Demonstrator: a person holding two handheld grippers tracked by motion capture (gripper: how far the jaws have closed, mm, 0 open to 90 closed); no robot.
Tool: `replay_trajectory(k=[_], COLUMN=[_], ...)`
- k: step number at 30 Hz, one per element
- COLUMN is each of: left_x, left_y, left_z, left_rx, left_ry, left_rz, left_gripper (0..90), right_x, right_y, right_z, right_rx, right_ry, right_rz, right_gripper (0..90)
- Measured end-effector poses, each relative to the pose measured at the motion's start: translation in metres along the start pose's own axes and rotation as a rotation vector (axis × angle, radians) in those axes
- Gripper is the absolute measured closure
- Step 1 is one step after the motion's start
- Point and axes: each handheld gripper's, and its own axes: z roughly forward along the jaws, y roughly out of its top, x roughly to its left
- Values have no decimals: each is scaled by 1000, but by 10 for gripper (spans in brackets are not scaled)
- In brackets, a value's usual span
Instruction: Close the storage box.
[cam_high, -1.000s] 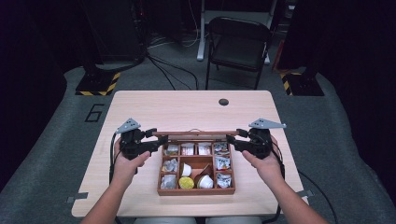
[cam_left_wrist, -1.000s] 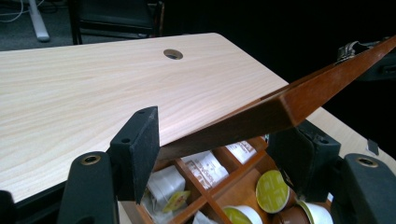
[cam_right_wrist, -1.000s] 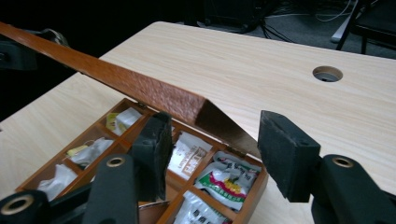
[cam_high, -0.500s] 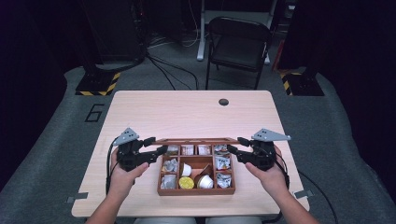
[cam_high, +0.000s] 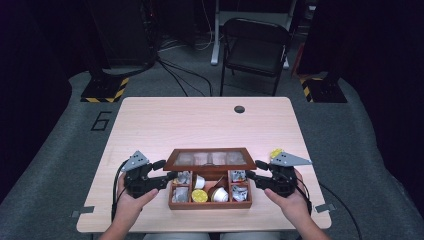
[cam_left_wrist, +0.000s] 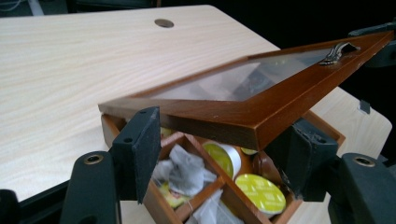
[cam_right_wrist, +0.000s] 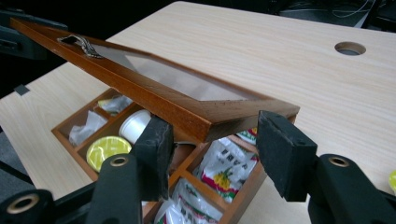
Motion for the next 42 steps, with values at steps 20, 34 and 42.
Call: replay_trajectory(k=[20, 34, 42], left_x=[-13, -14, -15], left_y=[-33, -49, -57], left_z=[-4, 0, 1], left_rx=[43, 74, 105], left_ry=[-6, -5, -11], left_rz=[2, -3, 13], left_gripper=[385, 388, 388], right_x=[8, 12, 12], right_y=[-36, -52, -61], right_z=[-4, -1, 2], right_rx=[37, 74, 105], right_ry=[17, 4, 10], right_rz=[20, -2, 2], right_gripper=[467, 472, 462])
